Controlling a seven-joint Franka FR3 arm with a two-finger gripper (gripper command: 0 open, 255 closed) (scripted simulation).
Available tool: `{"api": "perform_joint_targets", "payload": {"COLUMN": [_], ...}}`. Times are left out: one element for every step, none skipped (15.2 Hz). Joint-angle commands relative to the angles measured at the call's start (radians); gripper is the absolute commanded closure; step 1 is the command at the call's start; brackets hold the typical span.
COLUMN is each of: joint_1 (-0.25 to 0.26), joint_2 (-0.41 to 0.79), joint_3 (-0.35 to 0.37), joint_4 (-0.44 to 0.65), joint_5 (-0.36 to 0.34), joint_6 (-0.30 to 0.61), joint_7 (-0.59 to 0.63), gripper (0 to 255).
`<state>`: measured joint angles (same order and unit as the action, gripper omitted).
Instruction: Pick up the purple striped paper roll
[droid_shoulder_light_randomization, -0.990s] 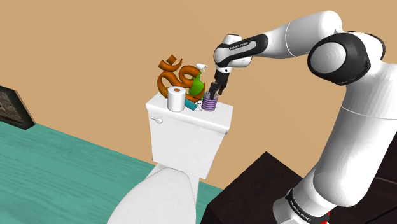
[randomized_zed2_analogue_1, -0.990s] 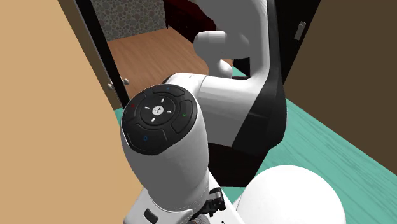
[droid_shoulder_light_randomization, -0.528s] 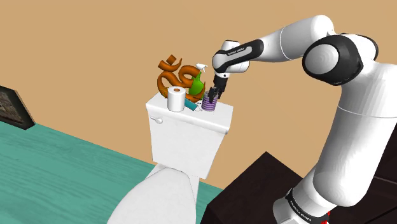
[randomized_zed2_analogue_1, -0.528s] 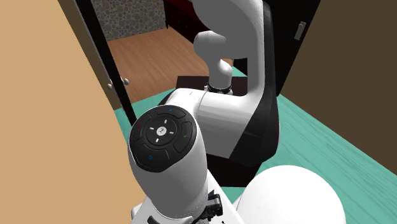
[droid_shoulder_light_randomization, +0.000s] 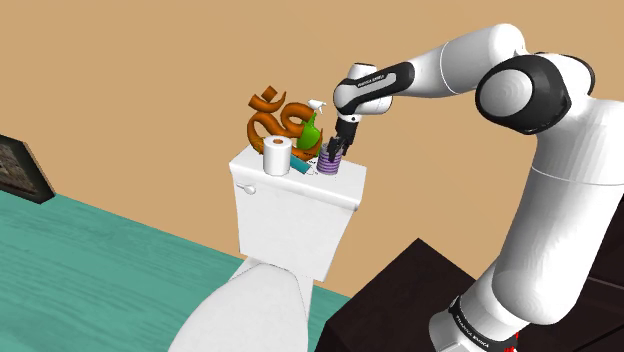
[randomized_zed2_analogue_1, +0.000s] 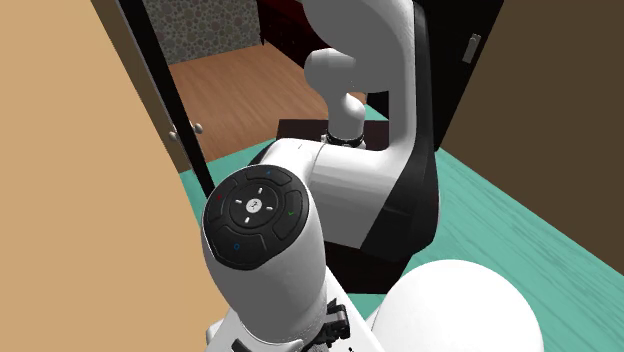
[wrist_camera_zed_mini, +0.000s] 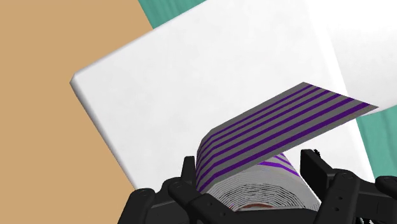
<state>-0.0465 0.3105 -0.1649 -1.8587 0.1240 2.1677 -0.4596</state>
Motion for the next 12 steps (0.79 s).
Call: {"api": "perform_joint_targets", "payload": {"joint_1": [0.001, 0.002, 0.002, 0.002, 0.002, 0.003, 0.003, 0.003, 0.003, 0.004, 0.004, 0.004], "joint_2": [0.001, -0.006, -0.012, -0.018, -0.023, -0.029, -0.034, -0.039, -0.044, -0.049, -0.054, -0.058], "joint_3": [0.001, 0.0, -0.001, -0.001, -0.002, -0.003, -0.003, -0.004, -0.004, -0.004, -0.005, -0.005], "joint_4": [-0.005, 0.001, 0.006, 0.012, 0.018, 0.024, 0.031, 0.038, 0.045, 0.052, 0.059, 0.067], "joint_5": [0.0, -0.002, -0.004, -0.006, -0.007, -0.009, -0.011, -0.012, -0.014, -0.015, -0.017, -0.018], "joint_6": [0.004, -0.007, -0.019, -0.031, -0.042, -0.054, -0.066, -0.077, -0.089, -0.101, -0.113, -0.125], "joint_7": [0.001, 0.003, 0.005, 0.006, 0.008, 0.009, 0.011, 0.012, 0.014, 0.015, 0.016, 0.018], "gripper": [255, 255, 255, 255, 255, 255, 255, 255, 255, 255, 255, 255]}}
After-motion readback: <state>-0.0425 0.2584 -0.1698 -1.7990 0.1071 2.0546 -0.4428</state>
